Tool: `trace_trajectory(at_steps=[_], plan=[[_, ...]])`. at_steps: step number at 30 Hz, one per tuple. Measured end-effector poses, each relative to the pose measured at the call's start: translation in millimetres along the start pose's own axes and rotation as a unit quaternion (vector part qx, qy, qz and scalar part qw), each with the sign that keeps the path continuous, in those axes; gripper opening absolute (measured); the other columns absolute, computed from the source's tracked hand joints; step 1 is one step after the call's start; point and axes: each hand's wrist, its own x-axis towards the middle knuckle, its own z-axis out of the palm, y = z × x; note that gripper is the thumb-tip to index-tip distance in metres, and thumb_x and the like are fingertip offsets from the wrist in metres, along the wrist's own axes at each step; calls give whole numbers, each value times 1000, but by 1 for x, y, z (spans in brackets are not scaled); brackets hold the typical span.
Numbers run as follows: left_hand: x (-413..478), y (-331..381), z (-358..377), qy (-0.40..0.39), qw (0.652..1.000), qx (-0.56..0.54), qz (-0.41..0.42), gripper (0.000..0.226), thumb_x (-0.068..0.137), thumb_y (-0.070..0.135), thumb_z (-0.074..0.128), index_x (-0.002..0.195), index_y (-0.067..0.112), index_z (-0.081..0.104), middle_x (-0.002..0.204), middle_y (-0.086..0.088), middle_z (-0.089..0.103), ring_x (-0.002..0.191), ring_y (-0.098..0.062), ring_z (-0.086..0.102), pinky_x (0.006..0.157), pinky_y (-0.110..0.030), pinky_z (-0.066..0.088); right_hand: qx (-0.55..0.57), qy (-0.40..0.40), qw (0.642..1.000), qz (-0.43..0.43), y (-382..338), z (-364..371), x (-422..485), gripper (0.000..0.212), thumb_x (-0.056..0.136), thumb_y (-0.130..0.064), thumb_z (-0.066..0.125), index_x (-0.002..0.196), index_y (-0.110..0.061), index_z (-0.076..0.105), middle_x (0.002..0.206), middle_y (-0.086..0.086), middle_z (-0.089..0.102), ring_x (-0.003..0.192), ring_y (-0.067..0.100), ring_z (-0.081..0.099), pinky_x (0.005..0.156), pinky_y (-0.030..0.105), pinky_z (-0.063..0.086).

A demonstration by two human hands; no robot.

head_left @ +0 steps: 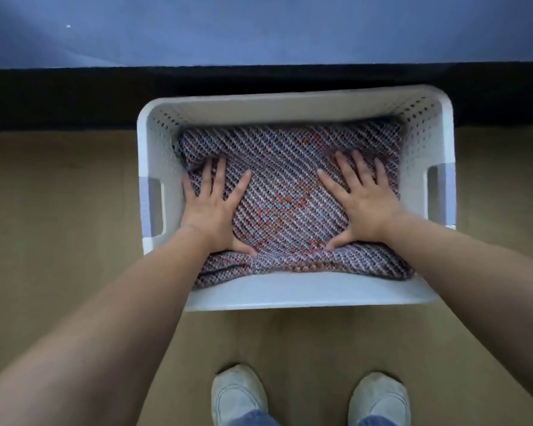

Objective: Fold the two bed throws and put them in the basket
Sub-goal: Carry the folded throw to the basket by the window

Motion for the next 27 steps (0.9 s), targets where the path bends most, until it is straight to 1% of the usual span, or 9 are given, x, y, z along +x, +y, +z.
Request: trace_trajectory(at_steps=[5,9,12,14,15,17,20,23,27], plan=[[14,1,3,-17,1000,14,-3,145,23,101,27,121,31,-53,146,-16,-33,141,-40,-14,102,-66,-13,19,0,1000,4,1,7,14,133,32,-97,33,119,-41,-51,137,5,-41,130,26,-35,101,53,-21],[8,13,-14,-51,996,70,-36,145,35,97,40,119,25,-54,150,-20,-28,141,-42,-14,105,-67,-6,-38,-35,998,35,-6,-3,13,138,41,-95,43,120,-33,-52,141,7,-41,138,36,-26,108,56,-14],[-16,33,-45,-85,992,74,-62,141,49,88,53,133,23,-41,151,-23,-23,140,-43,-13,109,-63,0,-63,-68,994,63,-25,-31,-4,137,52,-86,55,138,-25,-33,153,14,-26,141,37,-20,112,58,-5],[-39,44,-67,-83,995,46,-43,129,60,80,57,140,28,-31,153,-21,-20,142,-41,-11,111,-60,2,-41,-48,996,67,-34,-52,-26,122,64,-74,60,147,-19,-10,156,16,-13,143,35,-13,114,54,-2],[-53,48,-82,-78,996,27,-29,123,64,77,56,141,30,-27,154,-19,-17,142,-39,-10,112,-58,3,-19,-30,997,68,-38,-65,-42,112,69,-68,61,148,-16,1,157,15,-7,144,33,-10,115,51,0],[-84,53,-115,-64,998,-10,-4,114,69,73,55,143,33,-21,156,-17,-11,144,-35,-7,114,-55,5,32,-2,996,78,-47,-94,-82,97,77,-61,58,148,-14,10,158,14,2,145,30,-3,116,46,4],[-136,66,-181,-55,998,-34,12,108,71,74,52,146,33,-14,157,-14,-7,144,-33,-3,114,-53,9,104,22,988,108,-63,-144,-154,87,83,-51,56,147,-12,11,156,14,12,145,29,5,116,43,8],[-192,85,-256,-47,997,-30,45,103,74,73,50,147,31,-10,158,-12,-6,145,-30,-4,114,-52,10,154,61,977,135,-73,-195,-235,71,88,-35,55,143,-6,21,154,14,20,144,27,11,116,38,10],[-265,115,-346,-39,992,-68,94,88,84,63,46,148,27,-3,158,-7,-1,145,-26,-1,114,-50,12,228,93,945,215,-65,-260,-348,68,91,-30,52,145,-8,17,156,10,16,145,26,6,117,36,6]])
